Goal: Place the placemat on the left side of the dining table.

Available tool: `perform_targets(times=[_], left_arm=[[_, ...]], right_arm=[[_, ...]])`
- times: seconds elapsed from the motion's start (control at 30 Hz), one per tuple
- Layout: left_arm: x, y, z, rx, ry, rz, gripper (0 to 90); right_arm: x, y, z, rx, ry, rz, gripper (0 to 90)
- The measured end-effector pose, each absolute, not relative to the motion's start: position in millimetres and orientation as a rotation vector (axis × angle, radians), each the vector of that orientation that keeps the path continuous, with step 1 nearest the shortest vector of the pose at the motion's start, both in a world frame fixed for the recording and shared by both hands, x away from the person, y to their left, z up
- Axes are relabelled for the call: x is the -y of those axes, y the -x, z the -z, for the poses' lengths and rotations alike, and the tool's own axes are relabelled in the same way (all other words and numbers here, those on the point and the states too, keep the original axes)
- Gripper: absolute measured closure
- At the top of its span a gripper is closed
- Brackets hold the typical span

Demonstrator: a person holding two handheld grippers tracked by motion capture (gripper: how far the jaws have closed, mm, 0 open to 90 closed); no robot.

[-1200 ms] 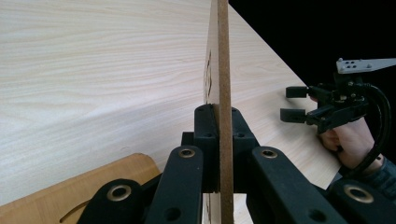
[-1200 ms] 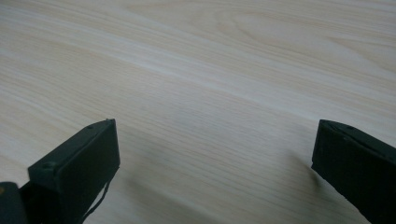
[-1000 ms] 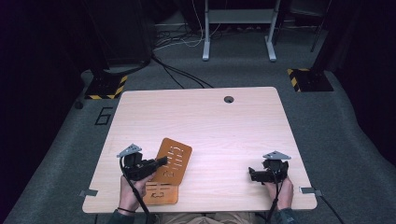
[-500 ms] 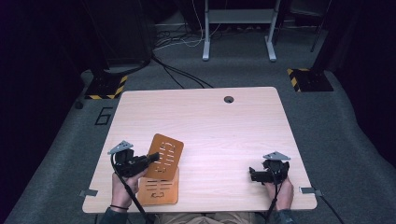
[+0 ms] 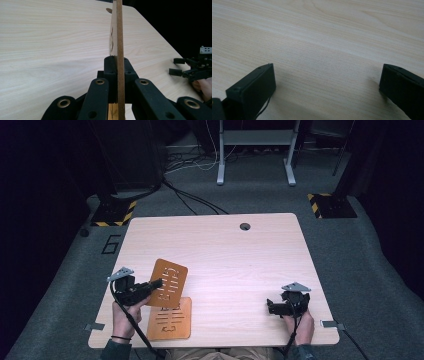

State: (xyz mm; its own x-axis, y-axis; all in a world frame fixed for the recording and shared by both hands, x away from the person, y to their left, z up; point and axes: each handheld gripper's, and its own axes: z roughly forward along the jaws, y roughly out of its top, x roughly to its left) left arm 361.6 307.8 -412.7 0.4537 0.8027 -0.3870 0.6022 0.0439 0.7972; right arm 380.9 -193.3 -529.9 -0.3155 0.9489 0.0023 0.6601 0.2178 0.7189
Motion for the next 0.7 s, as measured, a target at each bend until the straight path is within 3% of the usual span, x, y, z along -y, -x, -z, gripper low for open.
perform_targets(times=[0.7], left_arm=[[-326.4, -380.8, 398.7, -1.279, -1.649, -0.305, 86.0]], right_arm=[[193.6, -381.2, 530.0, -2.046, -1.488, -0.868, 0.0]])
